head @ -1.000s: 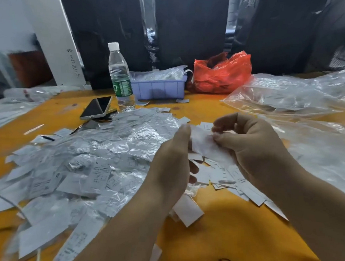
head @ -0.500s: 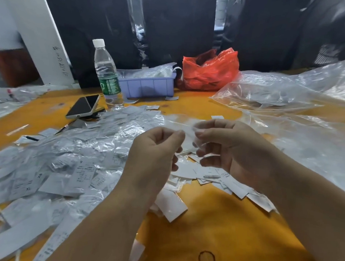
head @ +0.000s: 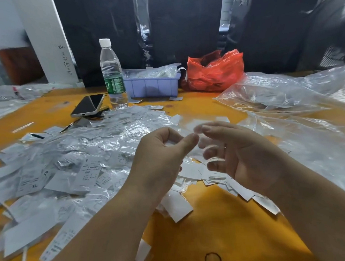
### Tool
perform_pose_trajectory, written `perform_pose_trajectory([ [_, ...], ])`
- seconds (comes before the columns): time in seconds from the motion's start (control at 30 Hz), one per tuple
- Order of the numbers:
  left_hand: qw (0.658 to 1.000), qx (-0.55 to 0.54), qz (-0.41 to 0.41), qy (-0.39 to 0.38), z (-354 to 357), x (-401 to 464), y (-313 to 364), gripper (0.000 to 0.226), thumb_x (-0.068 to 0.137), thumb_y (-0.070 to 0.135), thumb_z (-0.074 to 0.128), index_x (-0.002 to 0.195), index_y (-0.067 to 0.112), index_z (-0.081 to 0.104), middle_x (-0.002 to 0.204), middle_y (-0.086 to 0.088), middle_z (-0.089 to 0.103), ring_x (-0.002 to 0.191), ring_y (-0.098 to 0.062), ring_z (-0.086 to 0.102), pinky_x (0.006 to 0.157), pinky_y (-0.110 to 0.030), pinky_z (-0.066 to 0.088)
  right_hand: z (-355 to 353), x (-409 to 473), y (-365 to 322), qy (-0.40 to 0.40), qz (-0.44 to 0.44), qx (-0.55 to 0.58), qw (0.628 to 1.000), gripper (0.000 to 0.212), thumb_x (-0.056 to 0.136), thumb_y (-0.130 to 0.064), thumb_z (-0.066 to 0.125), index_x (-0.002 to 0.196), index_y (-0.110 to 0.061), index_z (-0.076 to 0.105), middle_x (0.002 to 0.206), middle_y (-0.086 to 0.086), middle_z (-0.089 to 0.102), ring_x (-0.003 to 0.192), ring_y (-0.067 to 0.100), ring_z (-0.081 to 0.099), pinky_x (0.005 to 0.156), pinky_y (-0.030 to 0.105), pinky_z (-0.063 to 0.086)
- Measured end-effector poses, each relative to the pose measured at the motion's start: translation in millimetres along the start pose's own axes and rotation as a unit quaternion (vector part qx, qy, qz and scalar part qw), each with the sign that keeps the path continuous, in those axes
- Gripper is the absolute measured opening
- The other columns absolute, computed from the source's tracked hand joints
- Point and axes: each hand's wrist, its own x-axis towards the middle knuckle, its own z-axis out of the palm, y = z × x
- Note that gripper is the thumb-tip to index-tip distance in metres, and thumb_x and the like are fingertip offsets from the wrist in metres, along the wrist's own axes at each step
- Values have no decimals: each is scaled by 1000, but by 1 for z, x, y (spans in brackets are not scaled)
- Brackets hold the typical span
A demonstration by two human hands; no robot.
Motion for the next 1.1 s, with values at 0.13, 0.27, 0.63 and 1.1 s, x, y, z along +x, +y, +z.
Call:
perform_pose_trajectory([
  [0.13,1000,-4,2,-14,1,-1,1,37,69,50,76,70,16,64,57,17,58,53,-1,56,54,-21,53,0,0,0,48,-19,8,999,24,61,-24,74,81,-11,73,73,3,63,63,13,57,53,25,51],
  [0.27,1000,-21,-6,-13,2,0,2,34,73,47,76,71,15,64,56,15,58,52,-5,56,53,-19,52,0,2,2,88,-20,31,995,8,69,-18,74,64,-15,69,71,2,62,68,16,58,53,26,51],
  [0.63,997,-61,-22,-36,1,1,4,21,89,31,66,78,13,65,60,8,60,54,-6,54,54,-22,52,-9,2,-4,177,-77,145,970,34,78,22,43,62,-8,43,67,13,70,66,25,72,52,29,55],
  [1.1,997,-12,-22,-79,-1,0,4,22,89,28,65,72,15,65,58,7,59,54,-6,54,53,-20,48,-5,-1,-1,6,-7,-167,986,10,87,-13,65,79,-8,65,55,0,34,44,9,26,39,20,23],
])
